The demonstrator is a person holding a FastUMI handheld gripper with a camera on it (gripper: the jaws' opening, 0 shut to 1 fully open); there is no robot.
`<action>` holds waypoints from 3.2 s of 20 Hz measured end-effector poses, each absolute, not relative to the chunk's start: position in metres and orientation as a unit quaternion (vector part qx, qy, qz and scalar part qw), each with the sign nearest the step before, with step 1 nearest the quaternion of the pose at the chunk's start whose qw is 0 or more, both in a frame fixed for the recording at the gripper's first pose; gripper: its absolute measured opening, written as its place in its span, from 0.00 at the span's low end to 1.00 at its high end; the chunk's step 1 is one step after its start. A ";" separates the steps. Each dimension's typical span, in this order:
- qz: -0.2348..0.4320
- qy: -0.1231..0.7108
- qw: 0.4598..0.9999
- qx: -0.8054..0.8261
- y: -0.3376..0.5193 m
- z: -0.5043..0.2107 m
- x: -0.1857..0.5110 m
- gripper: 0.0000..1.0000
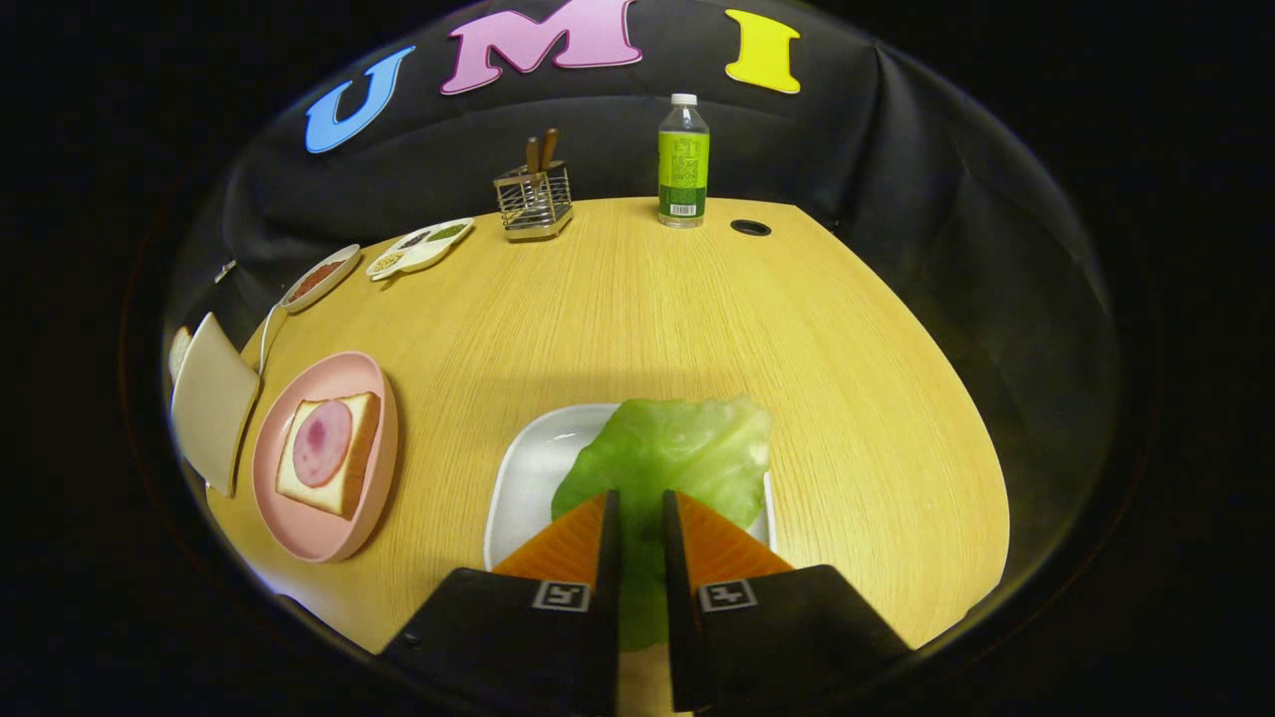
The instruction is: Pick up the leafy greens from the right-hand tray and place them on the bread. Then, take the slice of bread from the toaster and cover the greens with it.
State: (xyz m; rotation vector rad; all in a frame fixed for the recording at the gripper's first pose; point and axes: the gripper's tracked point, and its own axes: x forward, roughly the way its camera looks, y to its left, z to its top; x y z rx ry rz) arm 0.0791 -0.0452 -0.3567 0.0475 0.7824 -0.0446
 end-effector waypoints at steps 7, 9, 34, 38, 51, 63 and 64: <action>0.030 0.397 0.916 0.054 -0.039 -0.355 0.080 0.06; 0.042 0.395 0.917 0.050 -0.039 -0.350 0.081 0.05; 0.097 0.311 0.944 -0.060 0.106 -0.214 0.076 0.05; 0.114 0.329 0.935 -0.067 0.139 -0.234 0.076 0.05; 0.125 0.384 0.913 -0.062 0.201 -0.279 0.082 0.11; 0.132 0.394 0.907 -0.066 0.222 -0.286 0.075 0.60; 0.135 0.393 0.907 -0.065 0.224 -0.285 0.073 0.60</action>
